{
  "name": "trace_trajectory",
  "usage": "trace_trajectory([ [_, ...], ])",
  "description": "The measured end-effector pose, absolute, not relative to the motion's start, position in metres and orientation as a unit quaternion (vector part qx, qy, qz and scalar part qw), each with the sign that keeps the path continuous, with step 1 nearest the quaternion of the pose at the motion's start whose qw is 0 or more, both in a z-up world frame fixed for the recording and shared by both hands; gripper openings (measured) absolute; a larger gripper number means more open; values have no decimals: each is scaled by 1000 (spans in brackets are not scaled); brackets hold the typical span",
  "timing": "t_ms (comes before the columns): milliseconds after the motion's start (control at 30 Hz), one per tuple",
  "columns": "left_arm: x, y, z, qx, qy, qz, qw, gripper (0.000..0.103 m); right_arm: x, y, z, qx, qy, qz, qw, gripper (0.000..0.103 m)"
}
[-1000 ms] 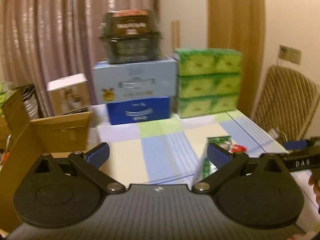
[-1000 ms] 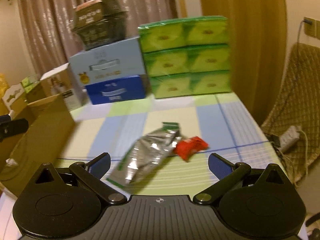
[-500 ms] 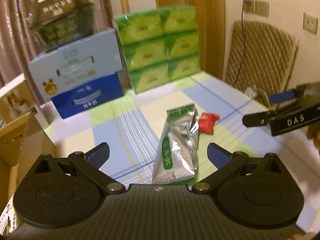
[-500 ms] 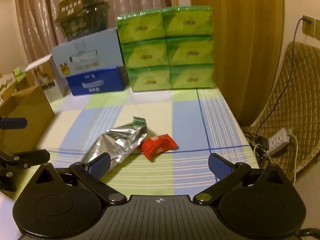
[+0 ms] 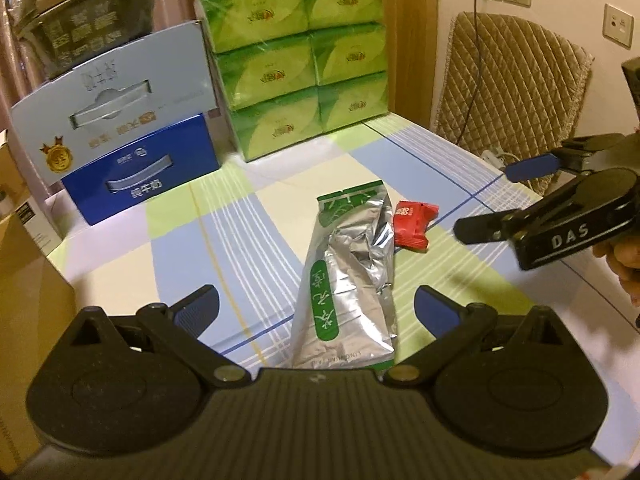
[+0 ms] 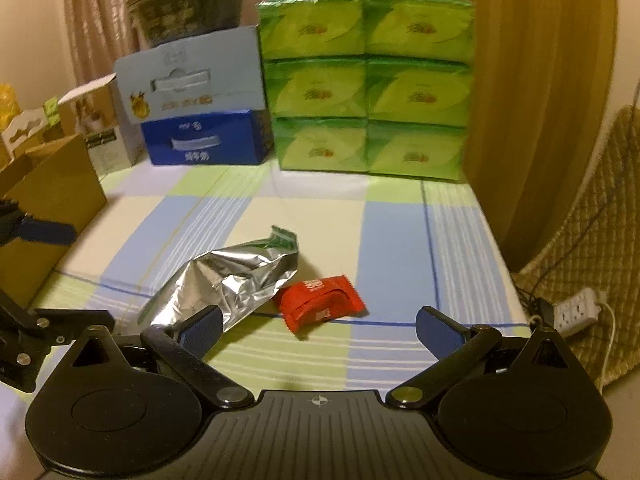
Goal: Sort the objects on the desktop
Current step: 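Grasp the silver foil bag with the left tool while the right tool grasps the red candy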
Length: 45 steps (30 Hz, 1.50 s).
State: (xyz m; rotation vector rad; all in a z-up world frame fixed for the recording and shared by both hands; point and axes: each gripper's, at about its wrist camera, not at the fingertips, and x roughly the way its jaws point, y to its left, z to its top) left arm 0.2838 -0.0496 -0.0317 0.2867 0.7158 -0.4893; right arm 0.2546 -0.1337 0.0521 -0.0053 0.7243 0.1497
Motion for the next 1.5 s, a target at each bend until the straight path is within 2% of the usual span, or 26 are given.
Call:
trace_trajectory([
  [367, 313, -75, -51, 167, 369, -247, 880, 101, 273, -143, 40, -31, 360, 81, 929, 78],
  [733, 333, -97, -80, 193, 397, -272, 855, 91, 284, -148, 24, -61, 363, 96, 925, 75],
  [933, 342, -107, -89, 209, 398, -276, 850, 82, 288, -148, 14, -74, 370, 108, 920, 74],
  [1133, 351, -112, -94, 200, 405, -281, 847, 78, 291, -146, 11, -85, 371, 115, 918, 74],
  [1500, 358, -98, -88, 181, 413, -265, 852, 58, 302, -133, 3, -100, 363, 146, 915, 74],
])
